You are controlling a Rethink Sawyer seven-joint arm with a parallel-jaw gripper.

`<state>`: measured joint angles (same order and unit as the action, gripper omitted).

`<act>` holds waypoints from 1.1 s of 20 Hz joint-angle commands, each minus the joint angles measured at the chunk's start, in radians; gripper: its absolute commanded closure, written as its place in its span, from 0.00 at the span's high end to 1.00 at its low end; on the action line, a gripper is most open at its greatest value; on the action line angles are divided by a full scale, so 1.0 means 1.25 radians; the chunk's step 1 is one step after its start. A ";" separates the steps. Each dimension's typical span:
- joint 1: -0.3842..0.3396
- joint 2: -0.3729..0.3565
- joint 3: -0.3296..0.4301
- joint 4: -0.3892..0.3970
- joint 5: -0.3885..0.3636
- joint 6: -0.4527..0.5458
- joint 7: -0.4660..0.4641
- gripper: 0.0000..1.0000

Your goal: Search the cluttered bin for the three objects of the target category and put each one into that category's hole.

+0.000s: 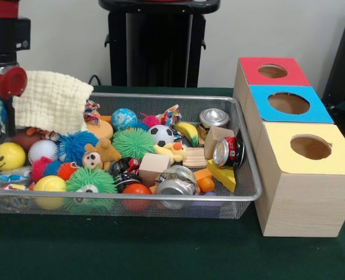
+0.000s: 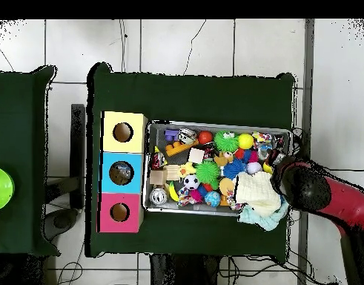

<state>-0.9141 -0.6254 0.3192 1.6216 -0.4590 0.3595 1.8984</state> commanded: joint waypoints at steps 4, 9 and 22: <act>0.078 -0.024 0.037 0.101 -0.104 -0.003 -0.062 1.00; 0.076 0.008 0.040 0.086 -0.120 -0.025 -0.050 1.00; -0.045 0.091 0.066 -0.006 -0.024 0.071 -0.048 1.00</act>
<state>-0.9208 -0.5588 0.3343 1.6459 -0.5245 0.3478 1.8984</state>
